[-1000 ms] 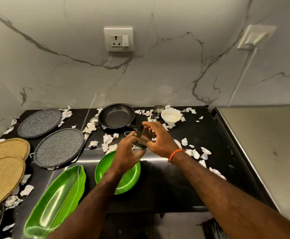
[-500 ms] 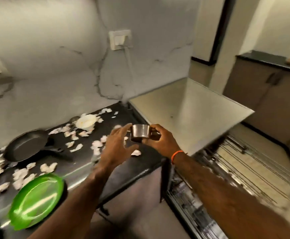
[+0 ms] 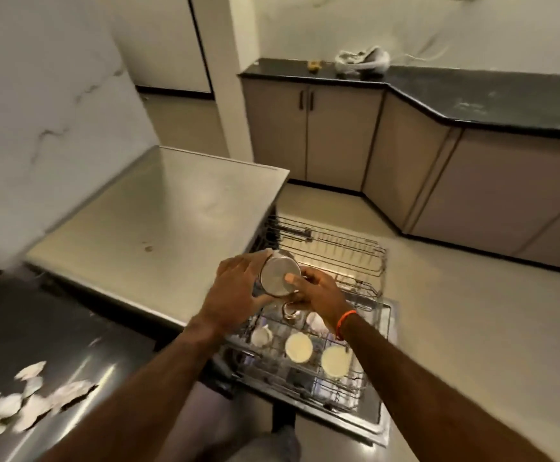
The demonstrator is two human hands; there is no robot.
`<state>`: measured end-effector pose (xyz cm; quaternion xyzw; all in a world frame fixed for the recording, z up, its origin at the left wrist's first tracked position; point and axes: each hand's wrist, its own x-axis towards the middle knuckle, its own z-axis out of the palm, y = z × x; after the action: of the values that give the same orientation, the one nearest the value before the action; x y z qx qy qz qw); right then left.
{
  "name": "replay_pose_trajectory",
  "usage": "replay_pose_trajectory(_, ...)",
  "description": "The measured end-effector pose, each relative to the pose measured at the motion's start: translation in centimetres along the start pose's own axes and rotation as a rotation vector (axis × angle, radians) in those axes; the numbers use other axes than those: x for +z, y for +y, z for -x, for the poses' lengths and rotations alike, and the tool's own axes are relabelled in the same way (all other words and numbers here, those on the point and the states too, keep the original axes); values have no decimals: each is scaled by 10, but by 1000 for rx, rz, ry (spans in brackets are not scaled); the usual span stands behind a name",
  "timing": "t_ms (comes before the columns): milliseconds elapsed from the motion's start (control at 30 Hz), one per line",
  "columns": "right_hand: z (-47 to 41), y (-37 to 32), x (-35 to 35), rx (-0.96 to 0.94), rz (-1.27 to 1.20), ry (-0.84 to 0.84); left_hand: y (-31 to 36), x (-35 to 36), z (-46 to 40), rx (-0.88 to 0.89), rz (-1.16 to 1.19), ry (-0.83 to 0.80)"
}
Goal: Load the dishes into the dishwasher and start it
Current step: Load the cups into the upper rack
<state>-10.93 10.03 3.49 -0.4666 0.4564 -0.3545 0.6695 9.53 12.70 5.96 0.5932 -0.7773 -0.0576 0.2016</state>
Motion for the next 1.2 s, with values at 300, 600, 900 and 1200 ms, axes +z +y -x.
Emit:
replay_pose_trajectory(300, -70, 30, -104, 184, -13, 261, -2, 127, -135, 177, 135, -263)
replay_pose_trajectory(600, -229, 113, -129, 347, 54, 361, -72, 240, -213, -91, 226, -493)
replay_pose_trajectory(900, -343, 166, -114, 506, 314, 392, -143, 325, -235, -362, 252, -524)
replay_pose_trajectory(1200, -373, 198, -114, 509, 614, 372, -153, 362, -243, -456, 276, -566)
